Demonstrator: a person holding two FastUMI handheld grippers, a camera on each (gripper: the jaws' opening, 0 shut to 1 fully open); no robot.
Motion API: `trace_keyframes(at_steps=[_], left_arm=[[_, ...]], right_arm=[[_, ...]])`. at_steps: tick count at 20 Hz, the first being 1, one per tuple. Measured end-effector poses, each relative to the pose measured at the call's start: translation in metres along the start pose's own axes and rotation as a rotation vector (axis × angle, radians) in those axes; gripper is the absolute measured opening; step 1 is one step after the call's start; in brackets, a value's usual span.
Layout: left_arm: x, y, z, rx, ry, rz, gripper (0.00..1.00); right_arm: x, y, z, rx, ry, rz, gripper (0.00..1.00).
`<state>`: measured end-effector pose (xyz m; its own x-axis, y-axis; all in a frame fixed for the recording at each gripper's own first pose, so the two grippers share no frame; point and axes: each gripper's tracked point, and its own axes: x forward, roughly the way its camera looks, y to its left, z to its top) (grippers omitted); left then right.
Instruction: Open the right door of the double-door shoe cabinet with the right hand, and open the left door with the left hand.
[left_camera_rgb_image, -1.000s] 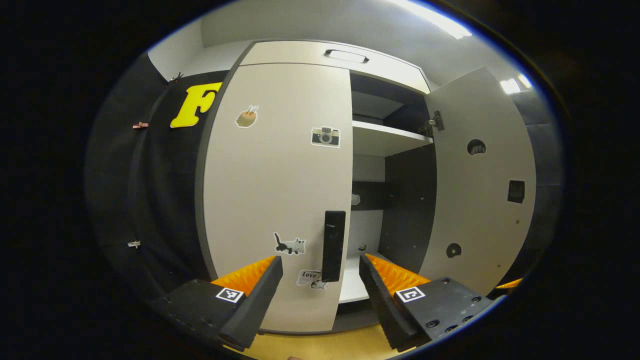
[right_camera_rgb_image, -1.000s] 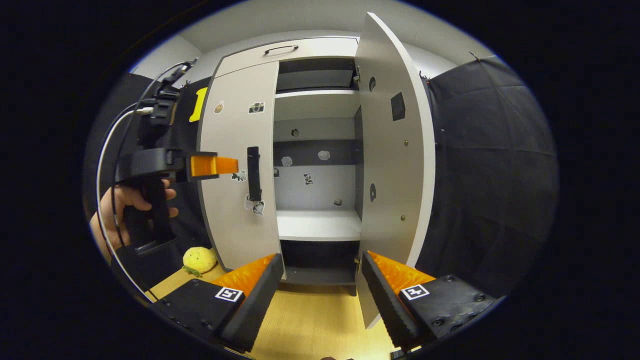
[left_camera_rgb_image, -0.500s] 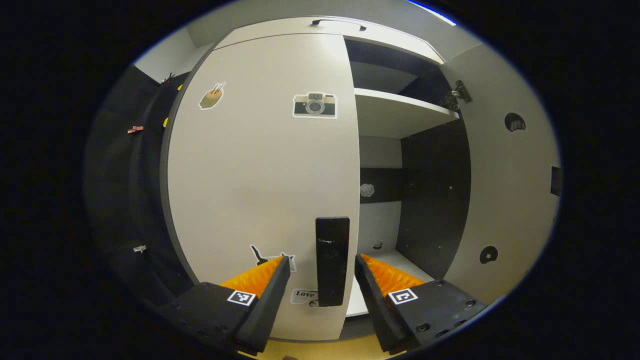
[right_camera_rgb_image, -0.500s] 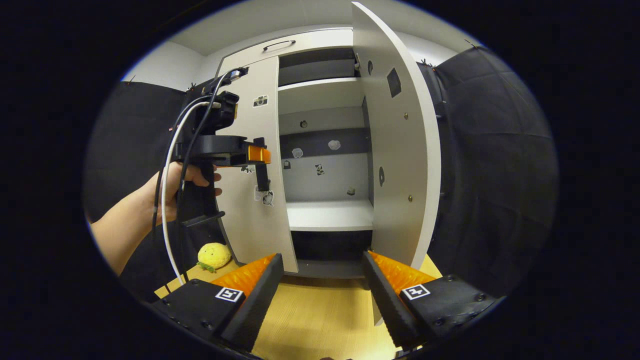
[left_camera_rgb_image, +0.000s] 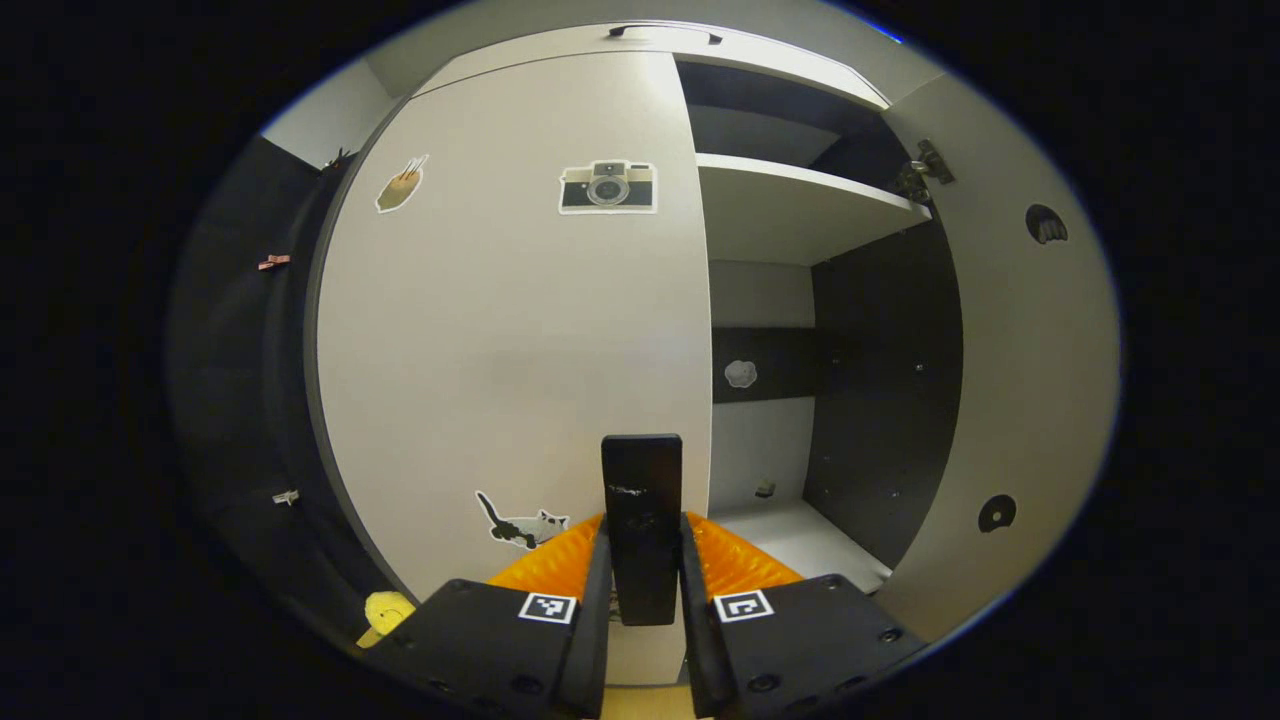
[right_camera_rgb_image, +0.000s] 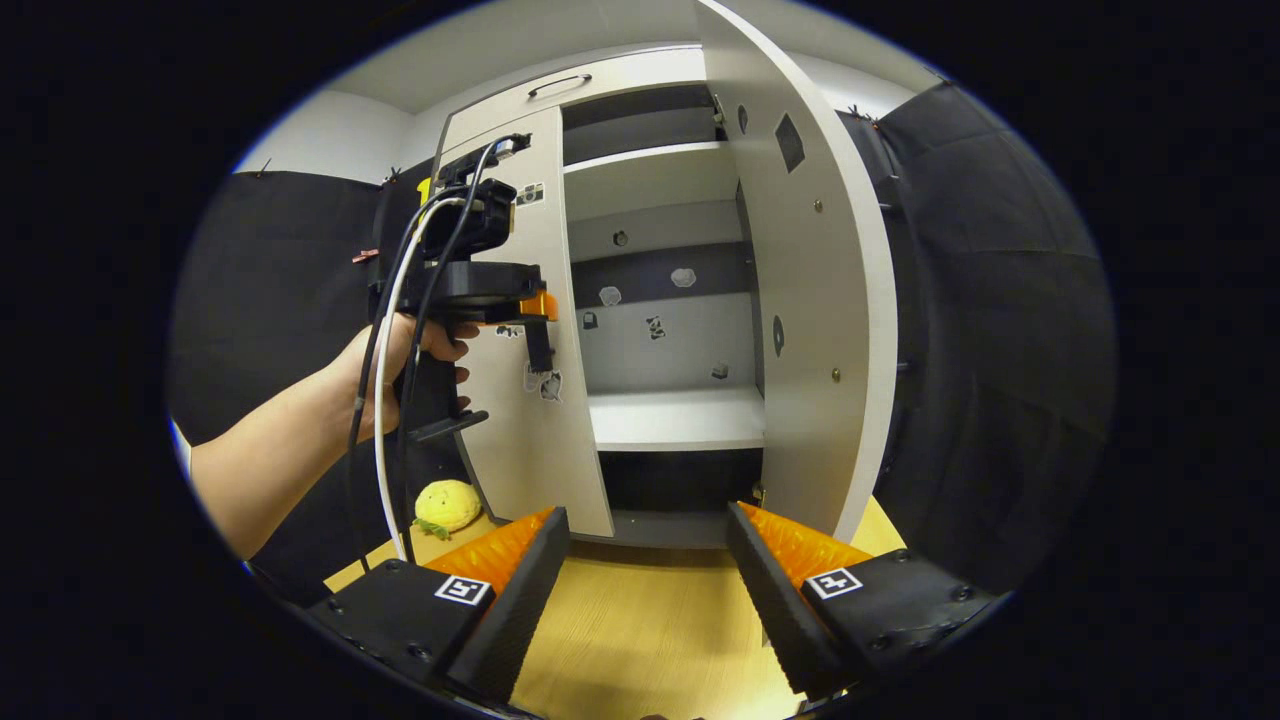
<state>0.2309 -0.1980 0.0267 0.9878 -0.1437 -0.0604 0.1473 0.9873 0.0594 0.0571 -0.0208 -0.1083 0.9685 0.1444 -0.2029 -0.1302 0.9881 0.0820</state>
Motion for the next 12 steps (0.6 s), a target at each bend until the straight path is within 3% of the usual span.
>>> trace_keyframes(at_steps=[5, 10, 12], left_arm=[[-0.0009, -0.0006, -0.0051, 0.000, 0.015, 0.003, 0.32], [-0.0024, -0.0013, -0.0046, -0.005, 0.005, -0.027, 0.14], [-0.0060, -0.0007, -0.0046, -0.014, 0.002, -0.035, 0.14]], right_arm=[[0.0006, -0.0007, -0.0047, 0.006, 0.019, 0.007, 0.98], [-0.0010, 0.0044, -0.0077, -0.001, 0.026, 0.018, 0.98], [0.0001, 0.0060, -0.0060, -0.010, 0.023, 0.020, 0.98]])
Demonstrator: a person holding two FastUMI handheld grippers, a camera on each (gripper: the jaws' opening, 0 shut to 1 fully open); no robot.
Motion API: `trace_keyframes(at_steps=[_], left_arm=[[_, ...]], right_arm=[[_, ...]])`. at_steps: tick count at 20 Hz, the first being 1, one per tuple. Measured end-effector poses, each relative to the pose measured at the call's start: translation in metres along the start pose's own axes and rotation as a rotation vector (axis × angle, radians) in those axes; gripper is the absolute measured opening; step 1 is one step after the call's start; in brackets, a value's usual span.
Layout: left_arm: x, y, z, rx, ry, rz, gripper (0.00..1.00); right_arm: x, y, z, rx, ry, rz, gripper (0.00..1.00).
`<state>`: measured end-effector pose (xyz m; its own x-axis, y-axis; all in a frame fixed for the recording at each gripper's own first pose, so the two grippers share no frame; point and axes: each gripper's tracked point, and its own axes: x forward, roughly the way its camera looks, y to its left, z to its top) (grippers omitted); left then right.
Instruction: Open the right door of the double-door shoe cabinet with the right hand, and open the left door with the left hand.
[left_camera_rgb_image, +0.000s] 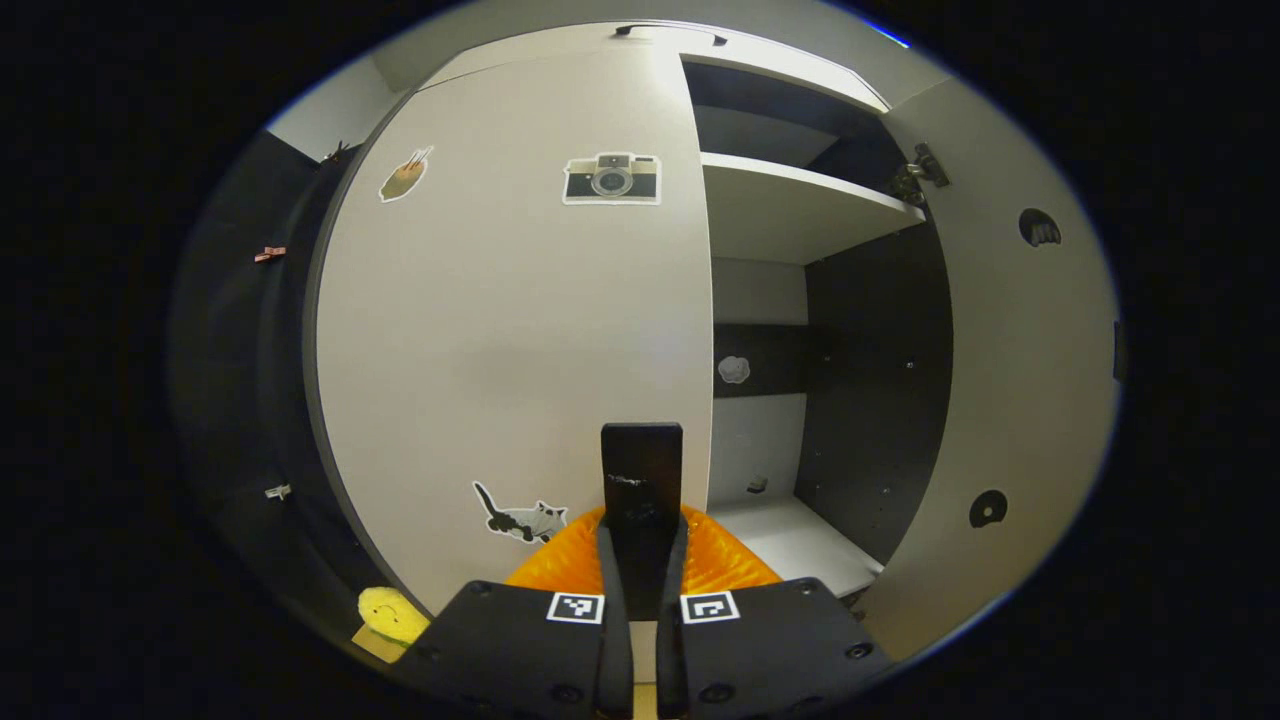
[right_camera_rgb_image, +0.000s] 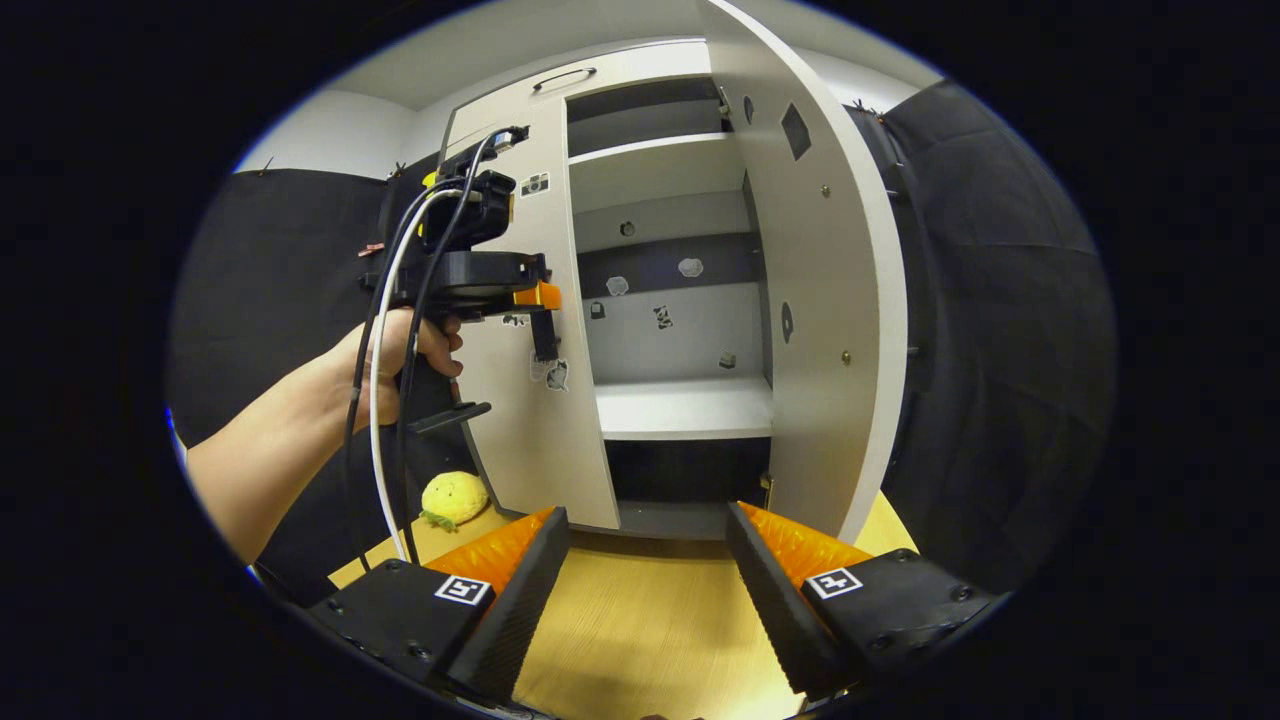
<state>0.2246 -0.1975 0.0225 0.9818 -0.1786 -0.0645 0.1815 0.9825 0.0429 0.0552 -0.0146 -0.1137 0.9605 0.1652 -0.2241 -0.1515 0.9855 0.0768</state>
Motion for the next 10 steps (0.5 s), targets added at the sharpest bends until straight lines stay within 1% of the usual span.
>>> trace_keyframes(at_steps=[3, 5, 10], left_arm=[[-0.012, 0.001, 0.001, -0.018, -0.008, -0.027, 0.14], [-0.030, 0.001, -0.001, -0.047, -0.023, -0.044, 0.13], [-0.073, 0.017, -0.006, -0.060, -0.032, -0.076, 0.13]], right_arm=[[0.001, -0.001, 0.004, -0.008, -0.008, -0.009, 0.98], [-0.002, 0.002, 0.007, -0.011, -0.014, -0.023, 0.98], [-0.005, 0.007, 0.010, -0.026, -0.018, -0.066, 0.98]])
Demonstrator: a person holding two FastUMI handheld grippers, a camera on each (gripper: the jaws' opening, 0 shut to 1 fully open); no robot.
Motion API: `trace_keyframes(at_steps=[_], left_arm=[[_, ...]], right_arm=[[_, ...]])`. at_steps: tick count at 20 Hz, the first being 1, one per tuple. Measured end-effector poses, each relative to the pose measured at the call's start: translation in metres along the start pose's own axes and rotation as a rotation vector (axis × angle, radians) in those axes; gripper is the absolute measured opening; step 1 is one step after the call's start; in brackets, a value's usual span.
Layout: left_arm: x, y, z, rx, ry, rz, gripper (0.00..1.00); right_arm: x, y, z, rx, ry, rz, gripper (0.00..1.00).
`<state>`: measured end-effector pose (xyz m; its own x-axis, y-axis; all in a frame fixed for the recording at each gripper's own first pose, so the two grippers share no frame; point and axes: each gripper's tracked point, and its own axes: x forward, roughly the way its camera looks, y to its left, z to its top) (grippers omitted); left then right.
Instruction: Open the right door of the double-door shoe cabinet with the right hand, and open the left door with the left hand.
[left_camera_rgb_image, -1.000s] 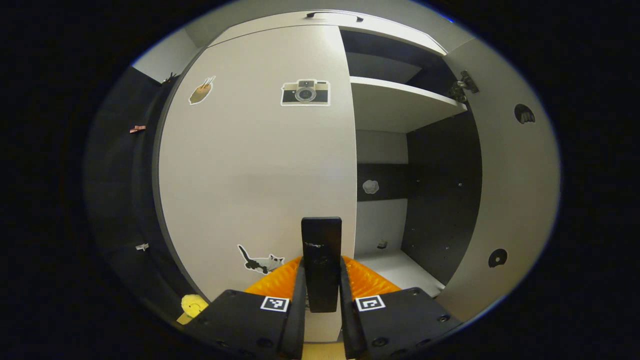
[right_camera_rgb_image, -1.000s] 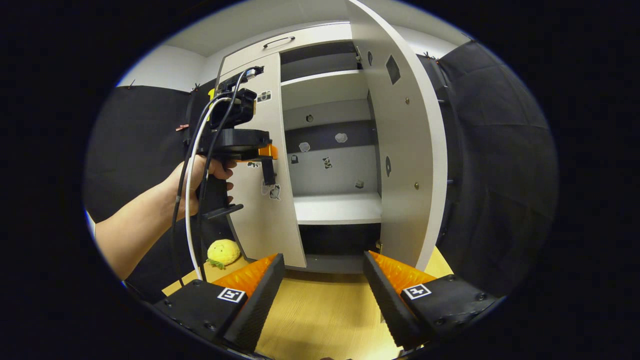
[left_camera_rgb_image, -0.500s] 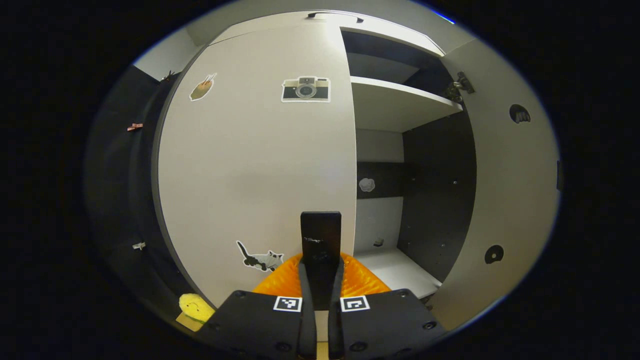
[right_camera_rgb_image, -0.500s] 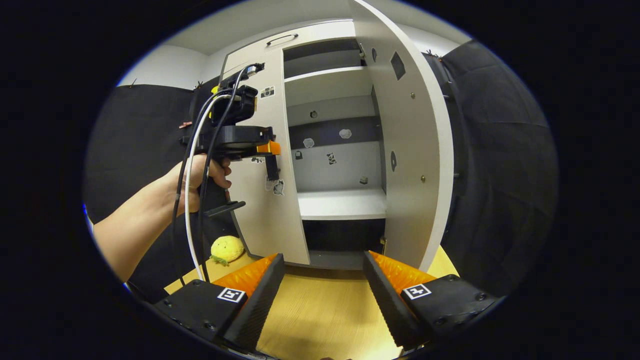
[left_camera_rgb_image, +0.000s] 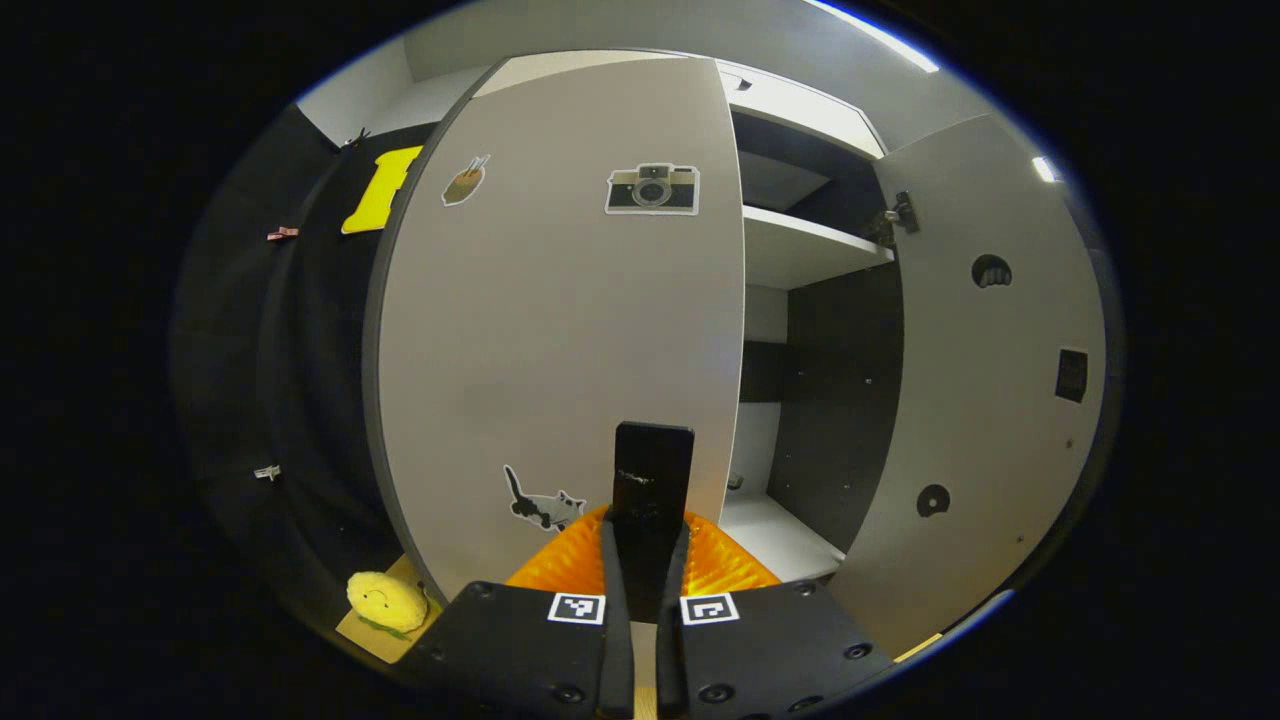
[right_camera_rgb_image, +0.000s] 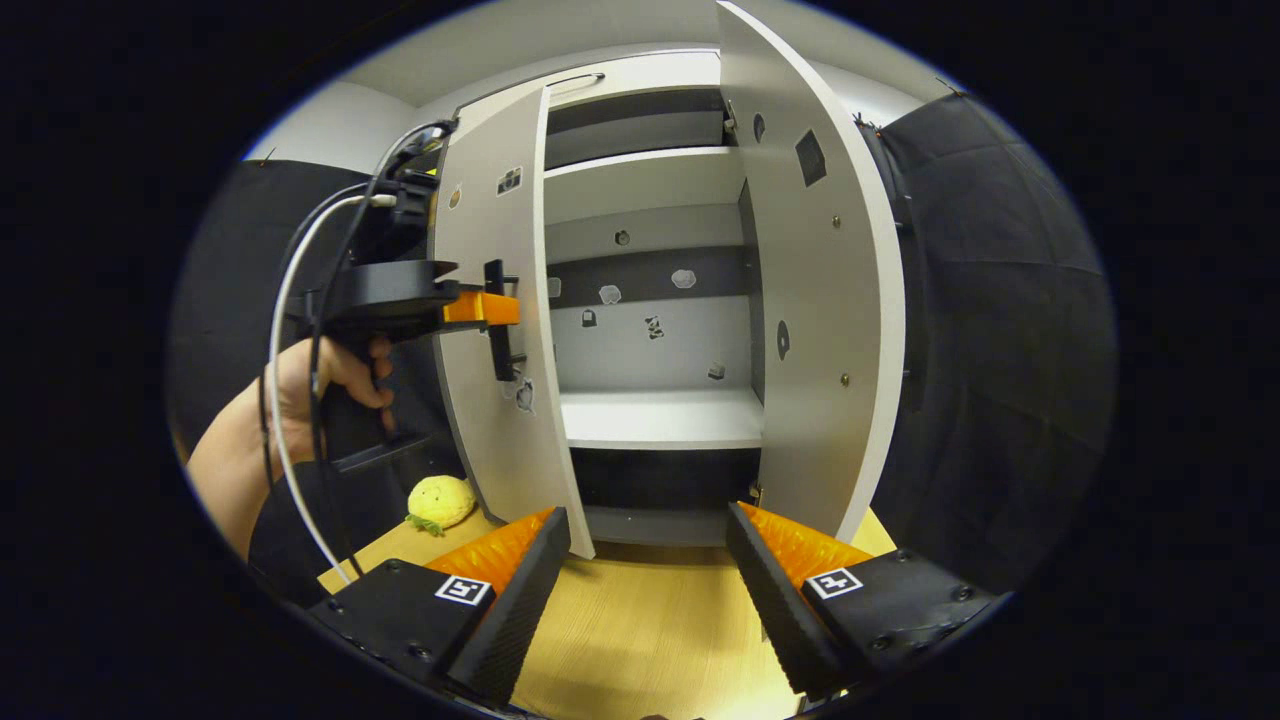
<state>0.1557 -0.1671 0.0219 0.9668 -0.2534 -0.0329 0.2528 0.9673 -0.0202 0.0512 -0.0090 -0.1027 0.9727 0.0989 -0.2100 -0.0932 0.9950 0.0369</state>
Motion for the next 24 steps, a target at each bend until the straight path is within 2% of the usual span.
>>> trace_keyframes(at_steps=[4, 15, 24], left_arm=[[-0.039, 0.015, 0.000, -0.012, -0.011, -0.026, 0.13], [-0.098, 0.065, -0.001, -0.015, -0.033, -0.077, 0.13], [-0.129, 0.118, 0.000, 0.000, -0.072, -0.043, 0.12]], right_arm=[[-0.004, 0.006, 0.001, 0.010, 0.000, -0.036, 0.98], [-0.015, 0.051, -0.015, 0.013, -0.010, -0.104, 0.98], [-0.015, 0.071, -0.017, 0.009, -0.019, -0.131, 0.98]])
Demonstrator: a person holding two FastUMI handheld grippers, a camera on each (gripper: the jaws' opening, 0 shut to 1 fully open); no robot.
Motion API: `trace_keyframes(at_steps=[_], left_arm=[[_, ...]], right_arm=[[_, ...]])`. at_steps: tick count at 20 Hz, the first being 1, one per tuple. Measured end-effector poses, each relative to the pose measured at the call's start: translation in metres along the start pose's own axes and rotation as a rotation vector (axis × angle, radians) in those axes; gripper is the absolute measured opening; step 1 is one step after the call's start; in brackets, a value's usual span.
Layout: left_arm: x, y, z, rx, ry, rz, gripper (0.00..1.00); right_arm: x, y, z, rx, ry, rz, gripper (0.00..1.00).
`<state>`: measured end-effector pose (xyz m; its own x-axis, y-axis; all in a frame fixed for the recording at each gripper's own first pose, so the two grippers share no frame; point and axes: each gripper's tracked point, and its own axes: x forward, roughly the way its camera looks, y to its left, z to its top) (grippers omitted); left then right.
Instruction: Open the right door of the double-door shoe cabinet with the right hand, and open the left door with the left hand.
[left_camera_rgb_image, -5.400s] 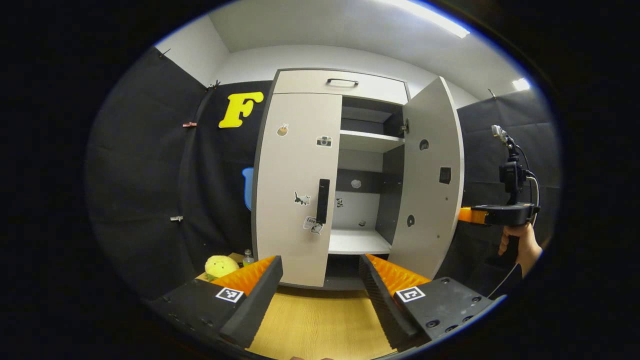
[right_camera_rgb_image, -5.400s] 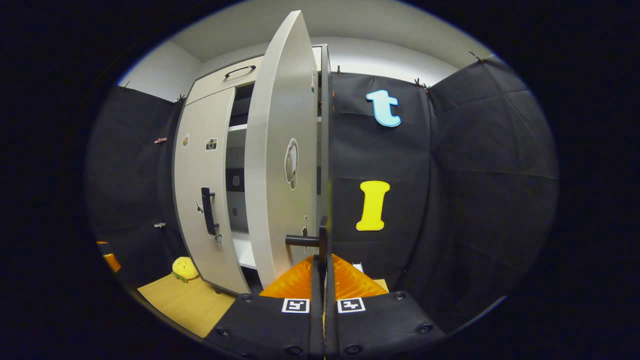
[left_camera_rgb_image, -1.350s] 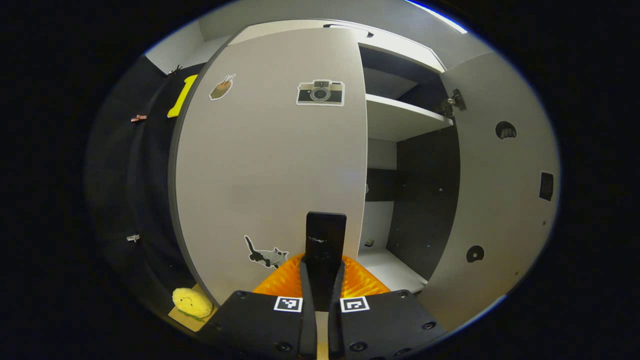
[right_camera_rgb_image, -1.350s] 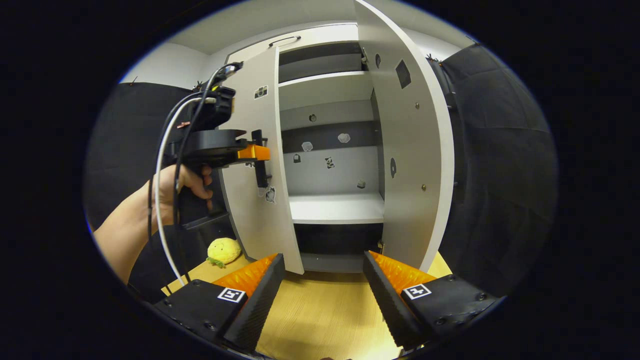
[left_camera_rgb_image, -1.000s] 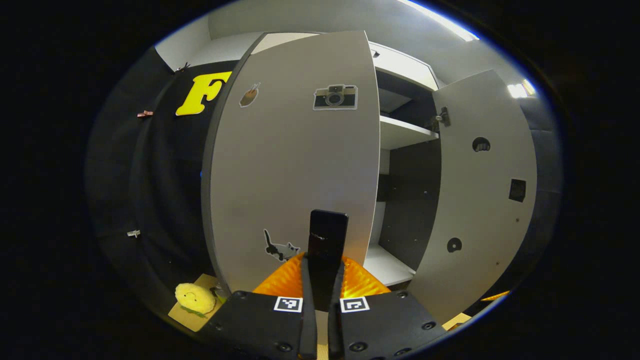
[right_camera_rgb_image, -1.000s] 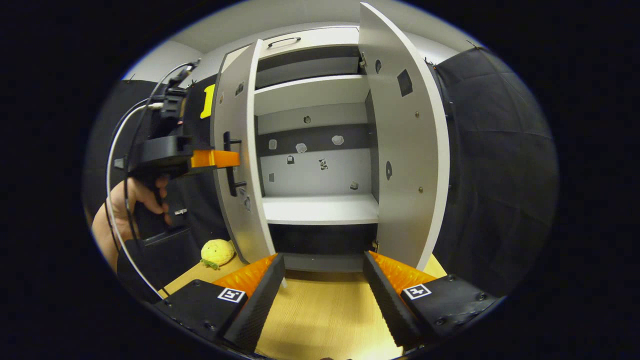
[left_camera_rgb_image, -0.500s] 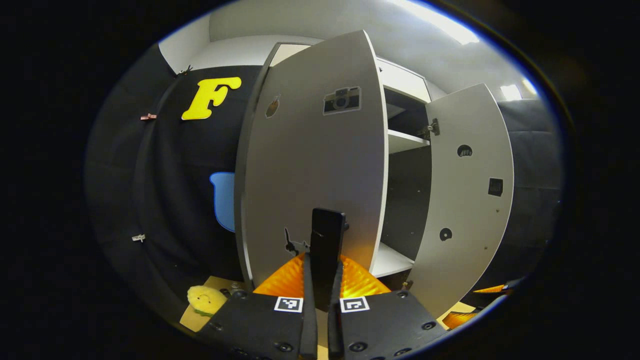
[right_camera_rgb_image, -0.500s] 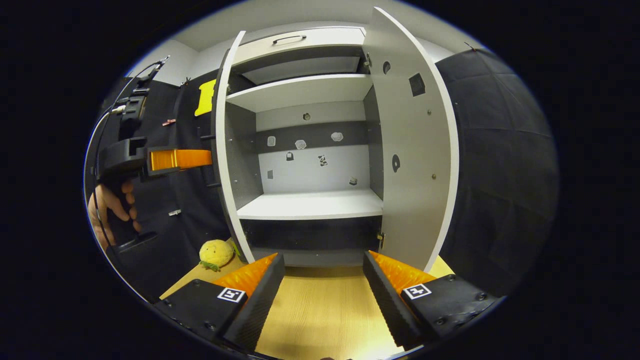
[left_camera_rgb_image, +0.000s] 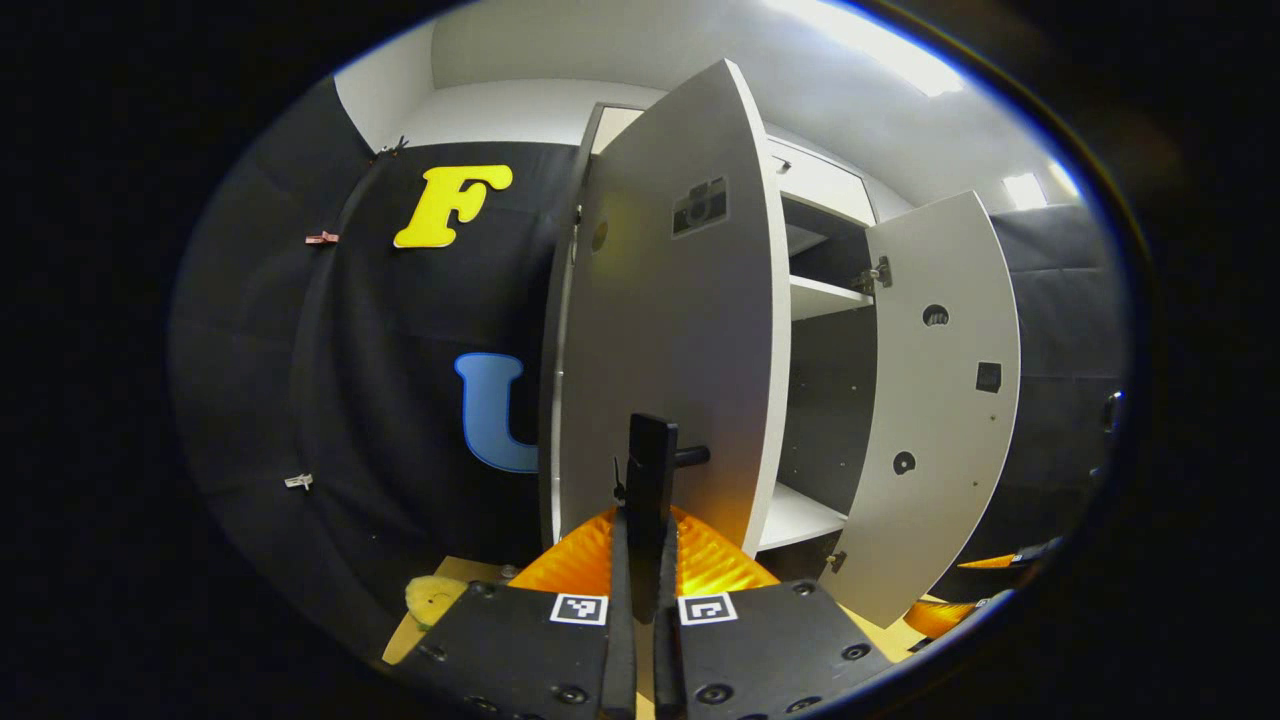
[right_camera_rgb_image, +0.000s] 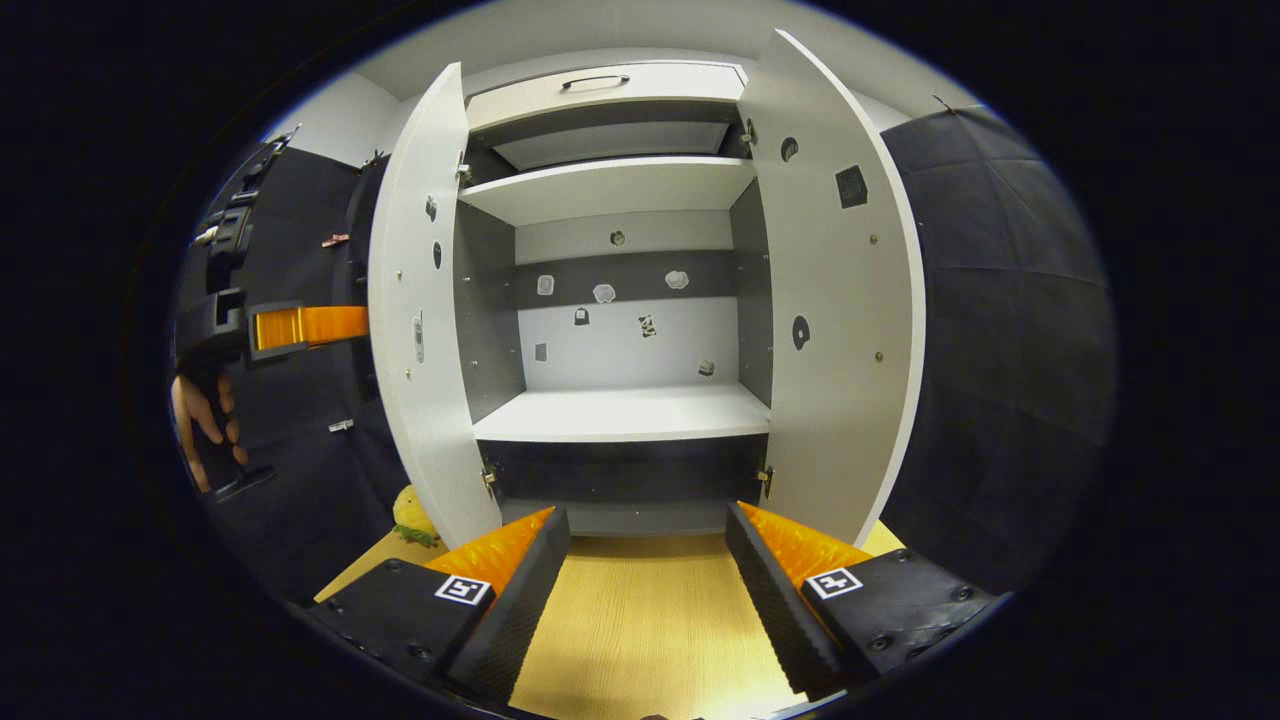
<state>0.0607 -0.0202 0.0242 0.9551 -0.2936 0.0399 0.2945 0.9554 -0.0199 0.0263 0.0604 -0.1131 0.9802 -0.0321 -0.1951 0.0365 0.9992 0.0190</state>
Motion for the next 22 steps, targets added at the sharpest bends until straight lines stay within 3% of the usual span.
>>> trace_keyframes(at_steps=[5, 10, 12, 16, 22], left_arm=[[-0.009, 0.027, 0.003, -0.030, -0.015, -0.006, 0.11], [-0.012, 0.084, 0.004, -0.030, -0.026, 0.107, 0.05], [-0.011, 0.075, 0.005, -0.104, -0.024, 0.034, 0.05], [-0.012, 0.079, 0.003, -0.073, -0.023, 0.078, 0.05], [-0.034, 0.073, 0.007, -0.111, -0.003, 0.108, 0.05]], right_arm=[[-0.004, 0.010, 0.001, -0.018, 0.001, 0.000, 0.98], [-0.009, 0.010, -0.001, -0.022, 0.024, -0.019, 0.98], [-0.012, 0.007, 0.000, -0.035, 0.029, -0.032, 0.98], [-0.017, -0.001, 0.005, -0.033, 0.043, -0.050, 0.99], [-0.026, -0.024, 0.023, -0.044, 0.010, -0.056, 0.98]])
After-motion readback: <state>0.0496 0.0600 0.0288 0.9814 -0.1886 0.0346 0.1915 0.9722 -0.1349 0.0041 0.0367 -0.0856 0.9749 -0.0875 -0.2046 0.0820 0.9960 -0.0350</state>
